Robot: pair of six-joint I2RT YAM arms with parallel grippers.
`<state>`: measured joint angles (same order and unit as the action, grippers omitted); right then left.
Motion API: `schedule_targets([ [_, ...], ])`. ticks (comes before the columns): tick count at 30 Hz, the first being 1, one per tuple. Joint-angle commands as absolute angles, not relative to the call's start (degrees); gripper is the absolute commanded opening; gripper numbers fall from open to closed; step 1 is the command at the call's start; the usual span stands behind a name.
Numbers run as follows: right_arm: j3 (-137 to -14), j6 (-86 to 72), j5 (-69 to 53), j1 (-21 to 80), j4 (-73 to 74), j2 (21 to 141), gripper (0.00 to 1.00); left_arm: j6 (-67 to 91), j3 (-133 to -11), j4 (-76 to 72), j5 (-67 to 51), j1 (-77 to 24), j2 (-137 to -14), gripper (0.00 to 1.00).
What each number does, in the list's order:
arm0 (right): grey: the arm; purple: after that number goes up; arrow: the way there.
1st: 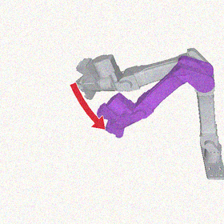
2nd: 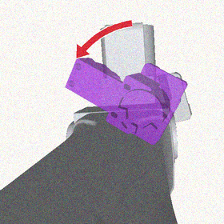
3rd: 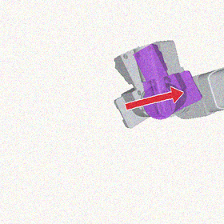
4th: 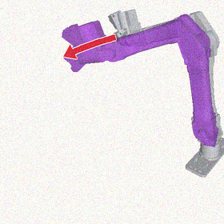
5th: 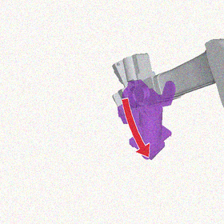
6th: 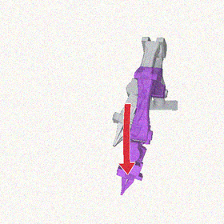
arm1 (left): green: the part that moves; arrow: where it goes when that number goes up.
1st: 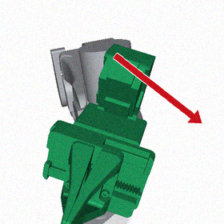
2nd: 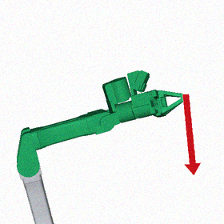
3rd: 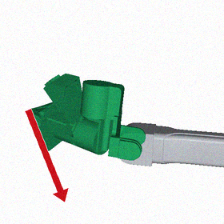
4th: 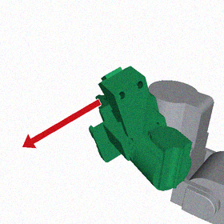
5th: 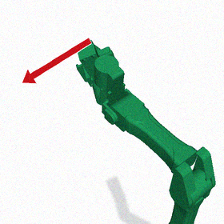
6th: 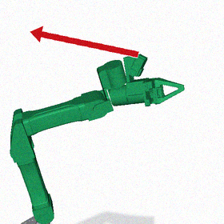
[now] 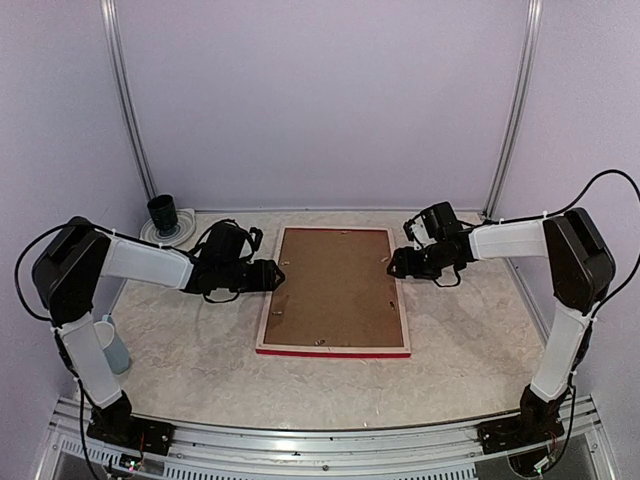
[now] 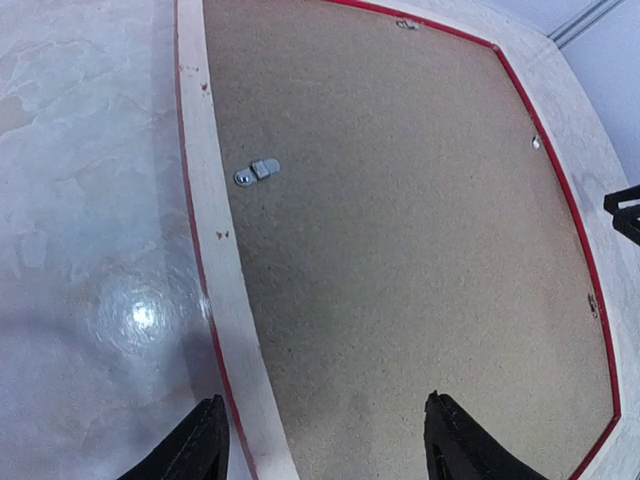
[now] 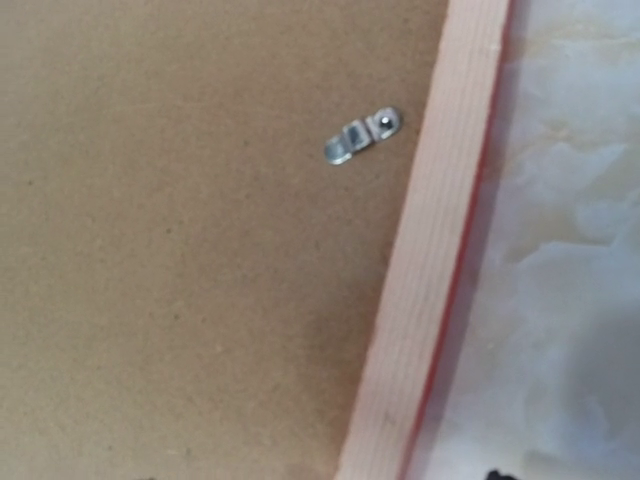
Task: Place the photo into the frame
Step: Move the photo frame to the center of the board, then press the fastener onto the backboard.
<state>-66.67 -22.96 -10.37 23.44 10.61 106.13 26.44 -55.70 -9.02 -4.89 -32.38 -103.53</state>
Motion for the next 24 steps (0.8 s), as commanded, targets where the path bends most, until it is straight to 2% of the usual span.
schedule_targets([
  [1, -67.31, -21.49, -12.43, 22.87, 12.20, 104.68, 0.70, 24.67, -56.68, 2.06, -2.91, -34.73, -102.44, 0.66],
  [9, -70.55, -19.46, -11.88, 22.86, 18.32, 106.22, 0.70, 23.76, -56.01, 5.12, -2.35, -35.99, -102.61, 0.66],
  [24, -66.20, -21.24, -11.54, 21.98, 12.02, 108.58, 0.61, 23.57, -56.07, 6.66, -3.93, -36.21, -101.72, 0.64],
])
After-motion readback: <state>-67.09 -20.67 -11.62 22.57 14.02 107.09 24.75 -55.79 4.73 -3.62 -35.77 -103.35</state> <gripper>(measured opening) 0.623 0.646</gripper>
